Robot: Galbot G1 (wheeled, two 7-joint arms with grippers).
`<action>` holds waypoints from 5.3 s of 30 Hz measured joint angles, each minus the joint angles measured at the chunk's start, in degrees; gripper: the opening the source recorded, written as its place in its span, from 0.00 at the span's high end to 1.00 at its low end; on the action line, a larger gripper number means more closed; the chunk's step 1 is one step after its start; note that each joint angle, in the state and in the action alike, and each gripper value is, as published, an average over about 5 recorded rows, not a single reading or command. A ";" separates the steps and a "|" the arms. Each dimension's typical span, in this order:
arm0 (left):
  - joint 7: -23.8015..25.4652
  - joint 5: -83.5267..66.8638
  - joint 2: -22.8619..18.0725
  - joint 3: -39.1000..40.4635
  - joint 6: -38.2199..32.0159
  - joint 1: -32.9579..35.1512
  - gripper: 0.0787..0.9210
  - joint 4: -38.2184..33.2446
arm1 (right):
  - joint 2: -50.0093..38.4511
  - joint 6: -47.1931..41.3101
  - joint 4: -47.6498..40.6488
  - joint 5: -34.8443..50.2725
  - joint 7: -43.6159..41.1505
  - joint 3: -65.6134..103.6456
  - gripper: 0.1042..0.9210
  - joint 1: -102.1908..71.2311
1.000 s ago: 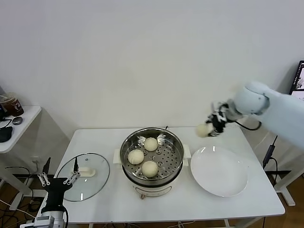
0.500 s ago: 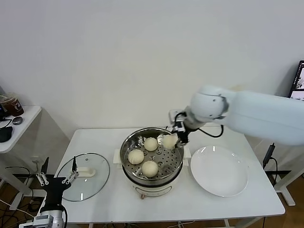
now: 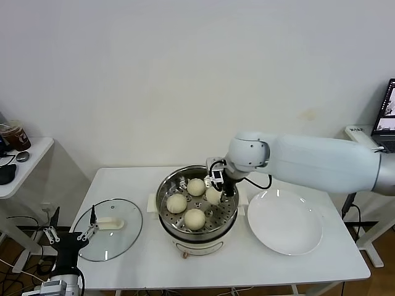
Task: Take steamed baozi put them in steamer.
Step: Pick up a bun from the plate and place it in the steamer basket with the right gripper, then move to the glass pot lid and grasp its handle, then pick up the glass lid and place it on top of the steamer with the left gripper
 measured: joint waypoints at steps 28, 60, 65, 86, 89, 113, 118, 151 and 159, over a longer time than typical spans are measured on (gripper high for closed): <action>0.27 -0.41 0.28 0.26 0.04 -1.04 0.12 0.22 | -5.22 -0.67 2.25 2.53 3.81 7.88 0.12 -3.74; -1.65 4.98 0.17 3.38 -1.00 0.20 0.12 -0.54 | 5.43 49.82 13.85 -15.09 32.05 101.49 0.12 -99.65; -3.83 14.94 1.45 1.90 -0.83 0.60 0.12 1.22 | 12.72 53.08 15.82 -15.61 31.63 112.34 0.12 -111.46; -7.18 71.75 12.38 0.46 -4.39 -5.80 0.12 21.28 | 24.56 55.45 21.30 -14.67 32.99 127.49 0.12 -126.76; -7.22 74.86 13.51 1.37 -4.61 -7.77 0.12 24.13 | 25.26 55.45 21.79 -14.69 33.15 127.81 0.12 -127.24; -8.54 83.46 15.51 6.94 -5.24 -22.96 0.19 40.32 | 28.04 56.01 23.43 -16.03 33.18 127.71 0.12 -129.83; -8.44 83.64 15.59 7.43 -5.33 -24.58 0.37 42.02 | 28.29 56.15 23.49 -16.31 33.03 127.39 0.12 -130.08; -8.72 67.52 18.97 1.03 7.37 -10.46 0.89 21.38 | 26.82 56.73 22.96 -17.73 32.95 125.88 0.12 -130.74; -1.90 59.18 23.14 2.64 20.12 -7.01 0.89 5.22 | 27.01 57.58 21.31 -19.34 33.44 125.08 0.12 -130.10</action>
